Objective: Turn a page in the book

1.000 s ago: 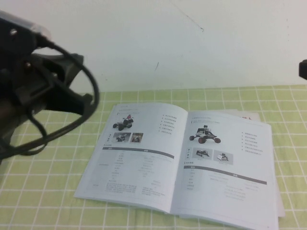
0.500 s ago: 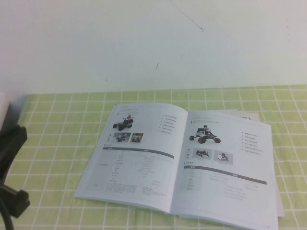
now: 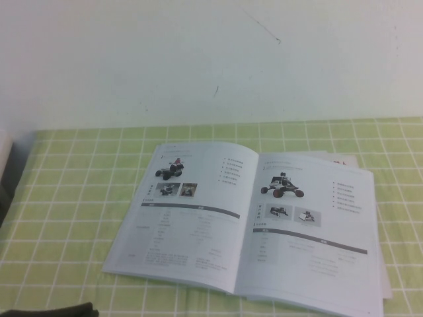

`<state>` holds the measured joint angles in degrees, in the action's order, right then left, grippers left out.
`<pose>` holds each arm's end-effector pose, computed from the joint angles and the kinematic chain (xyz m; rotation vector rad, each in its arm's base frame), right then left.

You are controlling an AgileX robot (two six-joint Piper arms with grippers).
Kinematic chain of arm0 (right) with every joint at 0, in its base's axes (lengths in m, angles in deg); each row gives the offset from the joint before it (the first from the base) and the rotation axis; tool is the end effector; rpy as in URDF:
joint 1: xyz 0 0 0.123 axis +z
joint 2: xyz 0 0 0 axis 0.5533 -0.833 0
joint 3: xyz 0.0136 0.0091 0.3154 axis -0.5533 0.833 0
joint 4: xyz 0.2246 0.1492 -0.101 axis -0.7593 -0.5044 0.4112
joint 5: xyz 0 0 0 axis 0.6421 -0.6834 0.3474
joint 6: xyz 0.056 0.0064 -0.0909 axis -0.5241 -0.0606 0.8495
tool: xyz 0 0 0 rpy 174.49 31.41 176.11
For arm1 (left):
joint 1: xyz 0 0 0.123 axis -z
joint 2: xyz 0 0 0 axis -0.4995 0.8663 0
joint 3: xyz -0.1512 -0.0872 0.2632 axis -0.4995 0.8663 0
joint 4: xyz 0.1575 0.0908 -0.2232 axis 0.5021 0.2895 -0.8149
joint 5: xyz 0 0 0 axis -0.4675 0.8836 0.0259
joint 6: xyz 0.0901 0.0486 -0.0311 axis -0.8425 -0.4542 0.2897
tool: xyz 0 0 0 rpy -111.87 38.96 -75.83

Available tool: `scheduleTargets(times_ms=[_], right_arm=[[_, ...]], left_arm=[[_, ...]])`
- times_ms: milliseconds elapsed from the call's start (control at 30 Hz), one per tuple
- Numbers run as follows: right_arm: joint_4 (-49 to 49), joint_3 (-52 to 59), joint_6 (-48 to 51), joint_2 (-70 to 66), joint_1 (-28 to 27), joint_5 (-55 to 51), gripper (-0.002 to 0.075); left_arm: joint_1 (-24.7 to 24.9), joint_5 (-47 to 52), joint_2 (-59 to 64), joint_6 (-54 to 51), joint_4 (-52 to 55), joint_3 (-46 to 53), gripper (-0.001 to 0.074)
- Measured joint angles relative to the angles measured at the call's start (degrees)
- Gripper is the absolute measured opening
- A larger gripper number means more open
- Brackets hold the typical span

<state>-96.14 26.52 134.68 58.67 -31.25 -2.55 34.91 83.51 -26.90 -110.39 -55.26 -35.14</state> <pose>0.1003 0.0723 0.3502 -0.7567 1.4857 0.3978 0.0820 -0.0684 0.2983 0.7464 1.7957 -0.4594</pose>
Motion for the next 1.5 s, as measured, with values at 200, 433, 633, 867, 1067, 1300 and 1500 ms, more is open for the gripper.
scheduleTargets(times_ms=[200, 433, 633, 867, 1067, 1300, 1500], right_arm=[[0.8, 0.0, 0.0, 0.0, 0.0, 0.3, -0.0002], [1.0, 0.0, 0.0, 0.0, 0.0, 0.3, -0.0002], [1.0, 0.0, 0.0, 0.0, 0.0, -0.2, -0.0002], [1.0, 0.0, 0.0, 0.0, 0.0, -0.5, -0.0002], [1.0, 0.0, 0.0, 0.0, 0.0, -0.7, -0.0002], [8.3, 0.0, 0.0, 0.0, 0.0, 3.1, -0.0002], [10.2, 0.4, 0.1, 0.0, 0.0, 11.0, -0.0002]], left_arm=[[0.0, 8.0, 0.0, 2.3, -2.3, 0.0, -0.0004], [0.0, 2.6, 0.0, -4.2, -15.1, 0.0, -0.0004], [0.0, -4.4, 0.0, -7.5, -18.5, 0.0, -0.0004], [0.0, -3.5, 0.0, -8.2, -18.9, 0.0, -0.0004], [0.0, -3.3, 0.0, -8.2, -18.9, 0.0, -0.0004], [0.0, -3.6, 0.0, -8.2, -18.9, 0.0, -0.0004], [0.0, -3.8, 0.0, -8.2, -18.9, 0.0, -0.0004]])
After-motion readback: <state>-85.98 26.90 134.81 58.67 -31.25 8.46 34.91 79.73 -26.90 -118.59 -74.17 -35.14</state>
